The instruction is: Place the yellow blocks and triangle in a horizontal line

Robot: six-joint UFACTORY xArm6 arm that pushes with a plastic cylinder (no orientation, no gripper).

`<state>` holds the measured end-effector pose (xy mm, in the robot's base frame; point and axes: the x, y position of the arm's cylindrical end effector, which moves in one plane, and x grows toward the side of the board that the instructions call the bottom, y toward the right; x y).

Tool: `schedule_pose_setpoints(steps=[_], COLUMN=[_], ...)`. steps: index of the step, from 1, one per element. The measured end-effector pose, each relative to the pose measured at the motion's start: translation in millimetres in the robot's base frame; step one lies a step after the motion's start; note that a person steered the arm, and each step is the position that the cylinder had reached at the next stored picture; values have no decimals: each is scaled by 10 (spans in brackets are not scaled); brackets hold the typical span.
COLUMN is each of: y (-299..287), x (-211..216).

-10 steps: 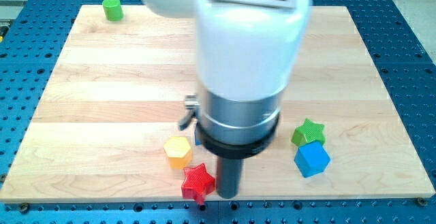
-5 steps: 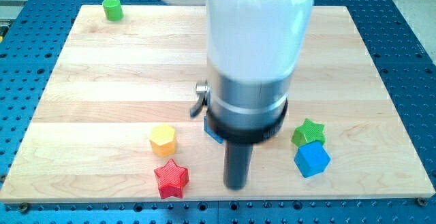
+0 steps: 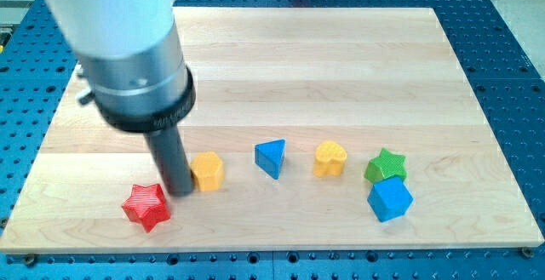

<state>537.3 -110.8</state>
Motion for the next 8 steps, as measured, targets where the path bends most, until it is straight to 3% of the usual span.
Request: schedule_pose_setpoints(steps=[1, 2, 3, 4, 6, 8], y=[-125, -991, -1619, -1555, -221, -180], x=[-486, -549, -81, 644, 477, 594])
